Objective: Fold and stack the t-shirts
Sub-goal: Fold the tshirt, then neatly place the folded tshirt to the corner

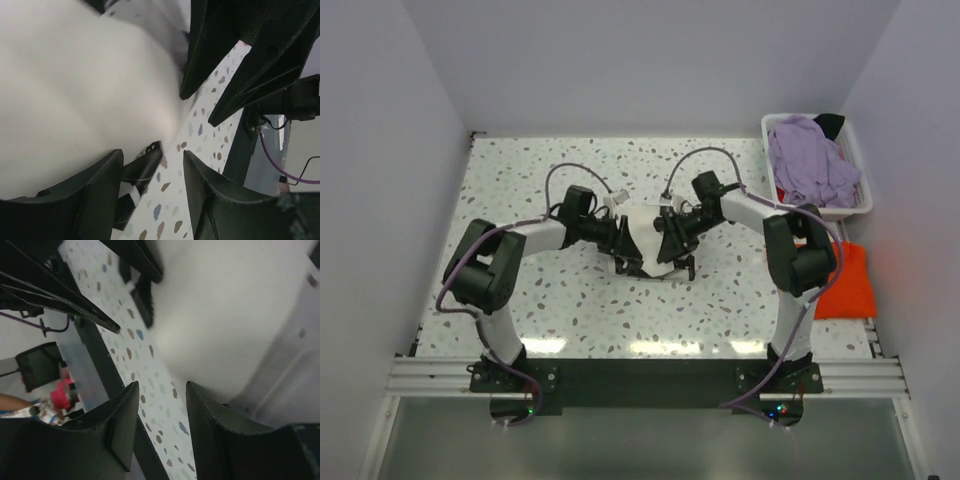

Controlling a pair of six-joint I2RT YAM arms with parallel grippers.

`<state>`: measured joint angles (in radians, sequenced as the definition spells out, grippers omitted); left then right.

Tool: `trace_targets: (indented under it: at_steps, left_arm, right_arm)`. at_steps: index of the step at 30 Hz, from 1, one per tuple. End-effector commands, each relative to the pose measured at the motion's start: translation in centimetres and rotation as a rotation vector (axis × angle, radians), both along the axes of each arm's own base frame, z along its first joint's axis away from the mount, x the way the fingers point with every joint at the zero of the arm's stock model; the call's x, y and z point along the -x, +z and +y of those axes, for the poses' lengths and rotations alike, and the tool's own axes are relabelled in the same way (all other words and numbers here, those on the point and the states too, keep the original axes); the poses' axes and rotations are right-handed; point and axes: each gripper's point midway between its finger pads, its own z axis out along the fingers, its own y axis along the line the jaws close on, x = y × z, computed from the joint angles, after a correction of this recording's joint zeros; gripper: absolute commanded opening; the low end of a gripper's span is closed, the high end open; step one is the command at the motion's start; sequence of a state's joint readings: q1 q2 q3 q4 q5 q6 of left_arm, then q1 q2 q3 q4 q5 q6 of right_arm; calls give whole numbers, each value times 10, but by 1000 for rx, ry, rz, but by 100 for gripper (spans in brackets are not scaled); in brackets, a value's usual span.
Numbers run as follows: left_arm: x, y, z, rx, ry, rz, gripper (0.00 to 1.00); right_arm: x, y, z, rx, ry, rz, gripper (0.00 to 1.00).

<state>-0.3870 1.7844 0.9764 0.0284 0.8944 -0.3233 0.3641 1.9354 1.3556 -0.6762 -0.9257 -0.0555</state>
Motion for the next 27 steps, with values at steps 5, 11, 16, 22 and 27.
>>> trace_targets:
  at_steps: [5, 11, 16, 22, 27]
  left_arm:
    - [6, -86, 39, -72, 120, 299, 56]
    - [-6, -59, 50, -40, 82, 243, 58]
    - [-18, 9, 55, -85, 39, -110, 59]
    - [-23, 44, -1, -343, -112, -864, 63]
    - [5, 34, -55, -417, -306, -1284, 65]
  right_arm:
    - [18, -93, -35, 163, -126, 285, 44]
    - [-6, -64, -59, 178, -147, 195, 43]
    - [-8, 22, -67, 116, -168, -56, 48]
    - [-23, 26, -95, 173, -443, -184, 54]
    - [-36, 14, -105, 206, -570, -142, 58]
